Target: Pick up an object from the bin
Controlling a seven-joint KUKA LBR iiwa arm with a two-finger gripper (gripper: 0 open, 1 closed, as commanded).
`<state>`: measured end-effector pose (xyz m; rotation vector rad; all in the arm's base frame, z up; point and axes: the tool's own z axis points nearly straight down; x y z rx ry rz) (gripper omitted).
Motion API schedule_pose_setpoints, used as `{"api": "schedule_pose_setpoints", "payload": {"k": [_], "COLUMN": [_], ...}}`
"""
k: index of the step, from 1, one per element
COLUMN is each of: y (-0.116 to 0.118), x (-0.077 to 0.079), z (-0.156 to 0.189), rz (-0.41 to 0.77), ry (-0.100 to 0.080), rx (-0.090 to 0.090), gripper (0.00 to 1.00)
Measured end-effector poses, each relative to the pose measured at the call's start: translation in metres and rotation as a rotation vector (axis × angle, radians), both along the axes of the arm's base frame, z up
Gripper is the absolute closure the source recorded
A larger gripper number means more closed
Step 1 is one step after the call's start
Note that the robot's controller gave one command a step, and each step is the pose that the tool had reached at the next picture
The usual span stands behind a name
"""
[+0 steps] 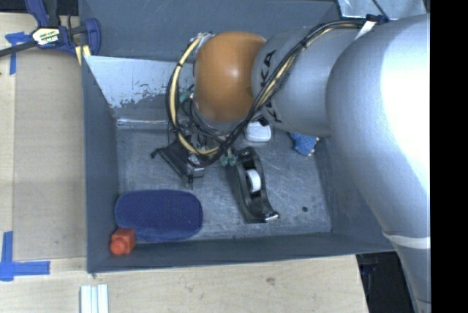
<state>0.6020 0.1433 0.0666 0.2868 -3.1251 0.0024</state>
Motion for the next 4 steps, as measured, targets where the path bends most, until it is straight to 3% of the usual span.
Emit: {"api": "schedule_pose_setpoints", "payload": {"k": [1, 2, 3, 4], "y": [0.002, 0.032, 0.035, 0.049], "x": [0.002, -0.079, -0.11, -0.109], "z": [0.004, 0.004, 0.129, 0.234], "rz": [0.0, 0.048, 0.067, 0.073], "ry": [-0.008, -0.003, -0.013, -0.015], "rx": [0.003, 0.004, 0.005, 0.006], "gripper": [1.0, 1.0, 1.0, 1.0]}}
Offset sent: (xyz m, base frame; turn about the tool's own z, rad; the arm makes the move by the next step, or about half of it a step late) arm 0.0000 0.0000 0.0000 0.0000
